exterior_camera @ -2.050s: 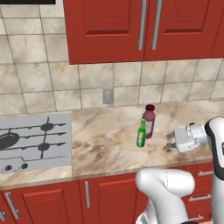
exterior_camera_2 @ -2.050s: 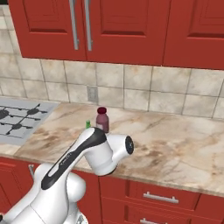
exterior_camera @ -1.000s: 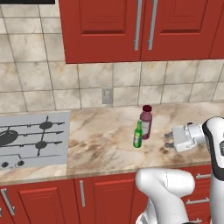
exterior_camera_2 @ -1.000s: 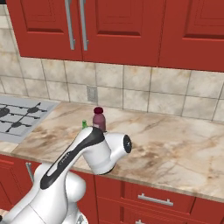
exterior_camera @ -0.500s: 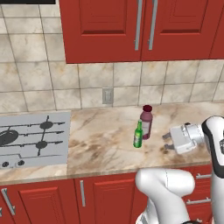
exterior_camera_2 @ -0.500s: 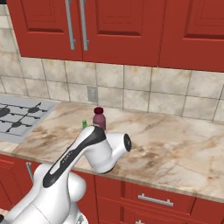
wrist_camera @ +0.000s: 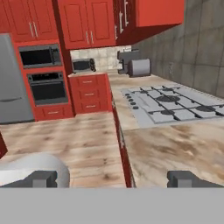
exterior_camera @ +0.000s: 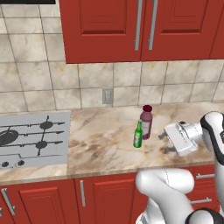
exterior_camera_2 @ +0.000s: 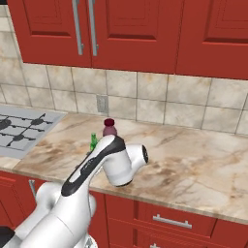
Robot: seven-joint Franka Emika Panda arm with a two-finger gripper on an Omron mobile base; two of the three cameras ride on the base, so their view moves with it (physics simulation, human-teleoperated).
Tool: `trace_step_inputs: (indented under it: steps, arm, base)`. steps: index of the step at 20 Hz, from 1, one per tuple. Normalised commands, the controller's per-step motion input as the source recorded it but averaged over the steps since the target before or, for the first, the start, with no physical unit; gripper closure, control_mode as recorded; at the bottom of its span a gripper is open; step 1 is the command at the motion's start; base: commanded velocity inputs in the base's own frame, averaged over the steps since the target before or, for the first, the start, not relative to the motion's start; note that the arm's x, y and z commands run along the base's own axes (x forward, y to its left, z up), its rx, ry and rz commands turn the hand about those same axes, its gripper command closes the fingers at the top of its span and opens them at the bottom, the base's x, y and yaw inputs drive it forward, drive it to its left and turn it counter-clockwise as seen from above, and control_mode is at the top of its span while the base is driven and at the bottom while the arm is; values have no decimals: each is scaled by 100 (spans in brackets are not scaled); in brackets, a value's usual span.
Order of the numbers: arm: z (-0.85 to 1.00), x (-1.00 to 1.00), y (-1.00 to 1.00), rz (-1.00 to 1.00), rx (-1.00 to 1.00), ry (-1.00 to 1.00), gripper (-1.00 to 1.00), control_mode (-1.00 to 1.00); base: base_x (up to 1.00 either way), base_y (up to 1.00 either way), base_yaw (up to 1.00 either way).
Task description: Place the drinks on the dining counter in a tight cluster.
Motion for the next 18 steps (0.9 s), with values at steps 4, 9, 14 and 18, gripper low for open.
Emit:
trace_step_inputs:
  steps: [4, 9, 14, 18]
  arm:
    - [0, 27, 0, 0, 18, 0, -100, -100]
    - [0, 27, 4, -6, 13, 0, -100, -100]
    - [0, 26, 14, -17, 0, 0, -100, -100]
    - [0, 28, 7, -15, -3, 0, -100, -100]
  base:
    - [0, 0, 0]
    - [0, 0, 0]
    - [0, 0, 0]
    - [0, 0, 0]
